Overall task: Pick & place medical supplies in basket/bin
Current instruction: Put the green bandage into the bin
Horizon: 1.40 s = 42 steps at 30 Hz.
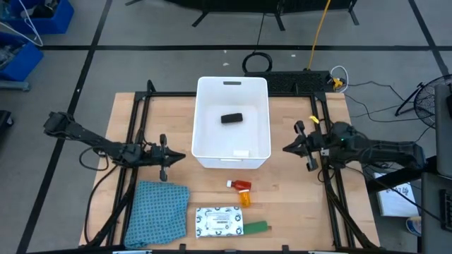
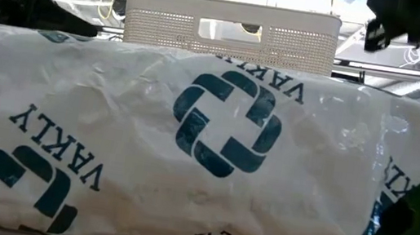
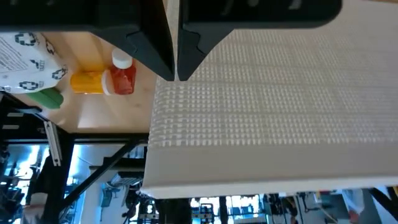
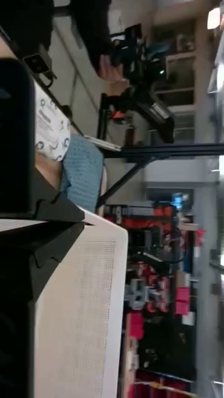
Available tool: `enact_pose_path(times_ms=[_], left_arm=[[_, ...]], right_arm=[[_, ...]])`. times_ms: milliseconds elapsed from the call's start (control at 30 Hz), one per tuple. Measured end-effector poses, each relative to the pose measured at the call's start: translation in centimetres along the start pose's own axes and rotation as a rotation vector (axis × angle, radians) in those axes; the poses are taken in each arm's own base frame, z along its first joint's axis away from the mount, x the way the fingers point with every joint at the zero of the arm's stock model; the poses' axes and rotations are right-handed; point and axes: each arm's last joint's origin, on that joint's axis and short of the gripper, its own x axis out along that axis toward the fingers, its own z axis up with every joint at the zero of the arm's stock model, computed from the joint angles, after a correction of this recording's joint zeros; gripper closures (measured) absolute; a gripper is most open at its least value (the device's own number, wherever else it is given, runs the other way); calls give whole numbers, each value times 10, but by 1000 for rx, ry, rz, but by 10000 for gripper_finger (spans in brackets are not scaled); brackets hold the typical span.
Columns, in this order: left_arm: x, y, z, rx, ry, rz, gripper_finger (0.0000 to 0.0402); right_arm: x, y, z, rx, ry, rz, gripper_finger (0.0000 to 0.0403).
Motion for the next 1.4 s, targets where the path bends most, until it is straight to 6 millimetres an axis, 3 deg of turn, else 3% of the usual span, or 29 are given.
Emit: enact_pose_path(times_ms=[133, 267, 467, 633, 833, 1000, 1167, 1400], left_arm=[[0, 0, 0, 7, 0, 1, 376], [0, 0, 0, 26, 0, 10, 376], [0, 0, 0, 18, -1, 10, 376], [0, 0, 0, -8, -4, 10, 376], [0, 0, 1, -20, -11, 10, 376], [0, 0, 1, -21, -10, 10, 376], [0, 0, 1, -21, -11, 10, 376], [0, 0, 1, -42, -10, 9, 376]], right_arm=[[11, 10, 41, -1, 105, -21, 402], [37, 30, 67, -18, 218, 32, 402], [84, 76, 82, -115, 397, 82, 390], [117, 115, 84, -106, 495, 116, 333], [147, 145, 64, -97, 610, 80, 228], [160, 162, 38, -34, 697, 66, 163], [171, 184, 6, 14, 793, 107, 138], [183, 204, -44, 48, 939, 152, 136]])
